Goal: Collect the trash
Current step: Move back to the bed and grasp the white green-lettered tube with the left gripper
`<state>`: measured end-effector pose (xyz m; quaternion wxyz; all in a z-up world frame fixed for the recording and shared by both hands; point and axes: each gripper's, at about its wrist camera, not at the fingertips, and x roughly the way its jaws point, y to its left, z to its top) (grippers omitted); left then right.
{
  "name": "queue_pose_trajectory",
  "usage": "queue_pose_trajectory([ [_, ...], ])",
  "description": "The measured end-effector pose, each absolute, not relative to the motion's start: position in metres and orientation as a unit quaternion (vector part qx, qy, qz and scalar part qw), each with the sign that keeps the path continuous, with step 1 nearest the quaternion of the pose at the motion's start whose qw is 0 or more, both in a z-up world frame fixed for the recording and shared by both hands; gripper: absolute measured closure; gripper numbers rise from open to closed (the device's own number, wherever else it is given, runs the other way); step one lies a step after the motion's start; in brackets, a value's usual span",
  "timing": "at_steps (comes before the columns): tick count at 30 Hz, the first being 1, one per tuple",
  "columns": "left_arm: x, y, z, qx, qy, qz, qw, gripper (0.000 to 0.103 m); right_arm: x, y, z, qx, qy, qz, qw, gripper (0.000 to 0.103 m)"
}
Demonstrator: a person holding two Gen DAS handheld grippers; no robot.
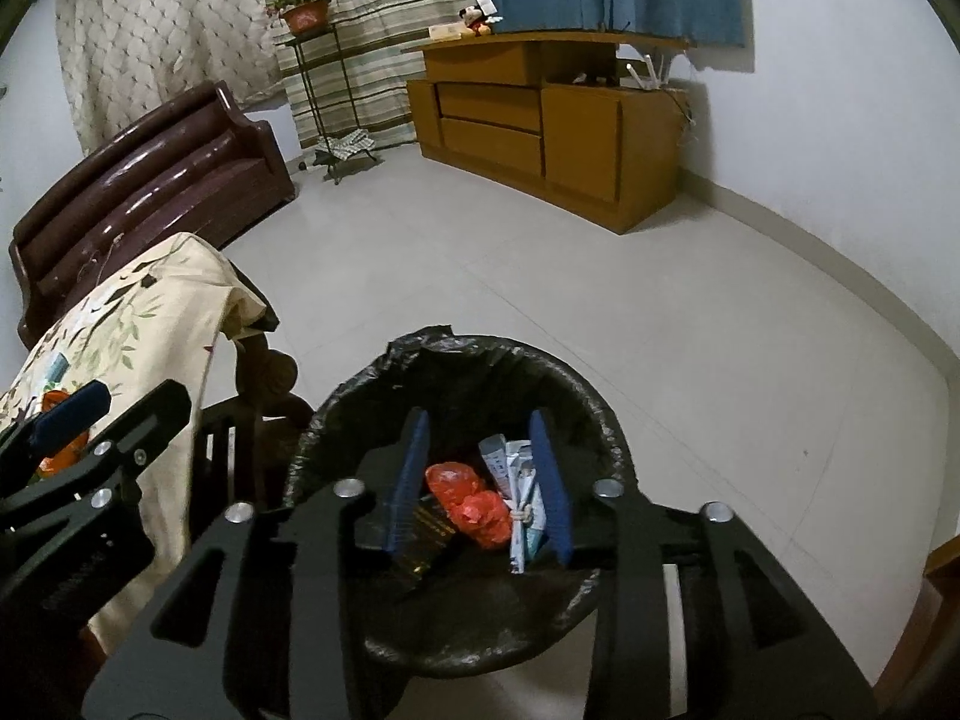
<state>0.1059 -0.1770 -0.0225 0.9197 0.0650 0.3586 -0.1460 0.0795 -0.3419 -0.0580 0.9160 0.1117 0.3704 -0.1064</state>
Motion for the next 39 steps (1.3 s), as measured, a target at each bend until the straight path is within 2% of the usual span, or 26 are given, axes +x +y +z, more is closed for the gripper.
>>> queue_pose_trajectory([
  [15,0.079,-0.092,-0.014,0.048,0.367,-0.079,0.926,0.030,0.064,-0.274,-0.045,0.089,0.377,-0.049,0.920,0.066],
  [30,0.049,-0.022,-0.039,0.025,0.404,-0.034,0.914,0.030,0.038,-0.218,-0.041,0.059,0.388,-0.002,0.920,0.066],
  [33,0.050,-0.018,-0.042,0.019,0.416,-0.038,0.908,0.038,0.035,-0.211,-0.042,0.053,0.389,0.003,0.920,0.066],
  [35,0.052,-0.020,-0.047,0.027,0.428,-0.044,0.902,0.048,0.034,-0.207,-0.042,0.051,0.389,0.006,0.920,0.066],
  [39,0.050,-0.020,-0.048,0.032,0.427,-0.050,0.902,0.055,0.032,-0.201,-0.040,0.047,0.389,0.009,0.920,0.066],
])
